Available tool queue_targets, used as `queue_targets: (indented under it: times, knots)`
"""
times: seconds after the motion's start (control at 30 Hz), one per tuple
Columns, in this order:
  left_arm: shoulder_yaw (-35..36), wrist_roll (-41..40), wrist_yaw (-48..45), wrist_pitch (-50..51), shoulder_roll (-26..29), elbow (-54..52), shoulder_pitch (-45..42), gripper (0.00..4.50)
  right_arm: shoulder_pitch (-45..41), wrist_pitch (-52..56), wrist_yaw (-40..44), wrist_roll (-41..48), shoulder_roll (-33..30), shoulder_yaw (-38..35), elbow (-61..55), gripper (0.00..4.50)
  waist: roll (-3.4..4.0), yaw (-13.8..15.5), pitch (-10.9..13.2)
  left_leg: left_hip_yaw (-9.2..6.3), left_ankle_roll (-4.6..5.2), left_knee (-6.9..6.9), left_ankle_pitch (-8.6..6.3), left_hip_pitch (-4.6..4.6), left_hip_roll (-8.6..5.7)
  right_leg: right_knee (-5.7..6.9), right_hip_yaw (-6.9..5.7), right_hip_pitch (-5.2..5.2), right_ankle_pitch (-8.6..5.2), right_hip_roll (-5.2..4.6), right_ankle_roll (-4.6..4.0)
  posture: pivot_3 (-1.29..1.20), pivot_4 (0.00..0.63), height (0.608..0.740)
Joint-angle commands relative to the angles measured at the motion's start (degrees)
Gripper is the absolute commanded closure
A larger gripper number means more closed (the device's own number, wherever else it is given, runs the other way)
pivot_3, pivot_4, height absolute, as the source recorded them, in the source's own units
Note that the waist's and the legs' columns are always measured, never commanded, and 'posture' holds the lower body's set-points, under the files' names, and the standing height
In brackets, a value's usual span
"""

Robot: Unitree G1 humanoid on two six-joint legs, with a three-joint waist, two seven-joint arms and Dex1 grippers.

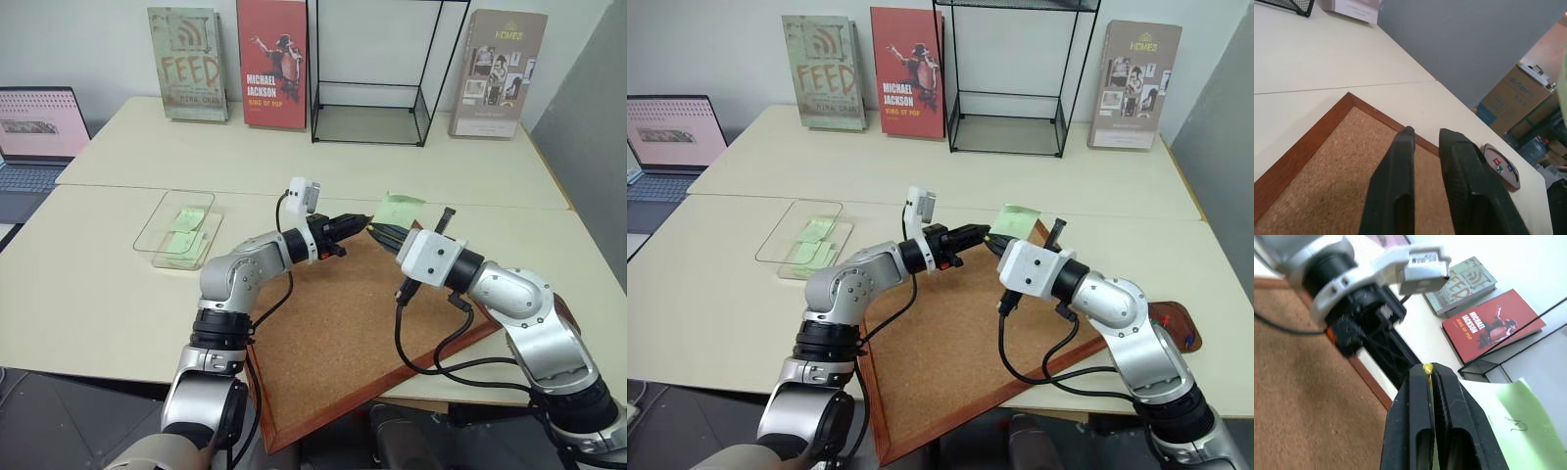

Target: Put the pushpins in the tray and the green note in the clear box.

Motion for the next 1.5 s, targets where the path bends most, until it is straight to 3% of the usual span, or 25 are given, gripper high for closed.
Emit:
queue_targets:
  times: [0.03, 0.2, 0.47, 0.7, 0.93, 1.3, 1.5]
  knots:
    - [0.4, -1.5, -3.2, 0.0, 1.2, -1.0, -1.3, 2.72, 0.3, -3.6, 0.7, -0.7, -0.7, -0.7, 1.0, 4.5, 0.0, 0.0, 0.0, 0.0, 0.0, 0.0, 0.0, 0.0, 0.0, 0.0, 0.0, 0.0, 0.0, 0.0, 0.0, 0.0, 0.15, 0.74]
    - [-2.0, 2.3, -6.1, -5.6, 3.5, -1.3, 0.3, 1.67, 0.0, -4.2, 0.3, 0.2, 0.4, -1.5, 1.5, 4.5, 0.0, -0.2, 0.0, 0.0, 0.0, 0.0, 0.0, 0.04, 0.02, 0.06, 0.0, 0.0, 0.0, 0.02, -0.01, 0.0, 0.15, 0.74]
    - [0.1, -2.4, -5.4, -1.4, 0.9, -2.5, -0.8, 0.17, 0.3, -8.5, 2.5, -2.5, -0.7, 1.0, 2.4, 4.5, 0.0, 0.2, 0.0, 0.0, 0.0, 0.1, 0.0, 0.0, 0.0, 0.05, 0.0, 0.03, 0.01, 0.0, 0.0, 0.0, 0.15, 0.74]
    - [0.7, -6.5, -9.6, 4.4, 3.6, -2.1, -1.7, 0.17, 0.1, -10.0, 3.7, -3.7, -0.4, 2.1, 3.2, 4.5, 0.0, 0.0, 0.0, -0.01, 0.0, 0.12, 0.0, 0.03, 0.01, 0.12, -0.01, 0.03, 0.0, 0.01, 0.0, 0.0, 0.15, 0.74]
    - [0.2, -3.6, -11.2, 1.9, 6.4, 1.6, -3.2, 0.17, 0.1, -9.2, 4.1, -3.5, 0.2, 1.4, 4.2, 4.5, 0.0, 0.1, 0.0, -0.02, 0.0, 0.16, 0.0, 0.04, 0.0, 0.17, 0.0, 0.03, 0.0, 0.01, 0.0, 0.0, 0.15, 0.74]
    - [-2.8, -2.2, -19.4, 1.0, 12.4, -1.0, 0.3, 0.17, -4.2, 7.8, 0.7, 1.0, 7.6, -3.3, 2.0, 4.5, 0.0, 0.0, 0.0, -0.03, 0.0, 0.2, 0.0, 0.07, 0.01, 0.36, 0.0, -0.01, -0.01, 0.01, -0.02, 0.0, 0.15, 0.74]
    - [-5.4, -4.7, -21.9, 5.0, 12.1, -6.4, 3.0, 0.17, -6.9, 14.9, -0.8, 2.5, 10.7, -3.3, 0.8, 4.5, 0.0, -0.1, 0.0, -0.04, 0.0, 0.2, 0.0, 0.09, 0.02, 0.61, -0.03, -0.09, -0.09, 0.03, -0.15, 0.0, 0.15, 0.74]
